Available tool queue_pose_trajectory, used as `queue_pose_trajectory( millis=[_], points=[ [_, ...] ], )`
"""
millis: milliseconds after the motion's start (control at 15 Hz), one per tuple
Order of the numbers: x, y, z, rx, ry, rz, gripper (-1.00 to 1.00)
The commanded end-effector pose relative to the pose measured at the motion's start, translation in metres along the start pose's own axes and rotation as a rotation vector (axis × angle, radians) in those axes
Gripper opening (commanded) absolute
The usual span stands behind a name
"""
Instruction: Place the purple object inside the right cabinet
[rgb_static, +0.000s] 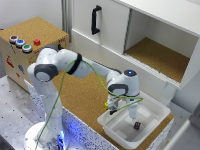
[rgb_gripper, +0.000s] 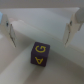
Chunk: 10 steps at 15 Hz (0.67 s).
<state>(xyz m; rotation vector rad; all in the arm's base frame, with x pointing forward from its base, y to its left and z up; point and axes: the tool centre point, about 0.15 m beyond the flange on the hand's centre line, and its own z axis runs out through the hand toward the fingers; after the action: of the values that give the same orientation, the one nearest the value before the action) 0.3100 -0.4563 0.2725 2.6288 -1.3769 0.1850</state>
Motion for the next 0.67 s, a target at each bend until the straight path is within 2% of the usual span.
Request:
queue_pose_trajectory(
  millis=[0, 400, 467, 600],
  points=[
    [0.027, 0.01, 0.049, 0.042, -0.164, 0.032, 1.0],
    [0.009, -0.009, 0.06, 0.059, -0.182, 0.061, 1.0],
    [0.005, -0.01, 0.061, 0.065, -0.179, 0.073, -1.0],
    [0.003, -0.011, 0.061, 0.068, -0.169, 0.083, -1.0]
  ],
)
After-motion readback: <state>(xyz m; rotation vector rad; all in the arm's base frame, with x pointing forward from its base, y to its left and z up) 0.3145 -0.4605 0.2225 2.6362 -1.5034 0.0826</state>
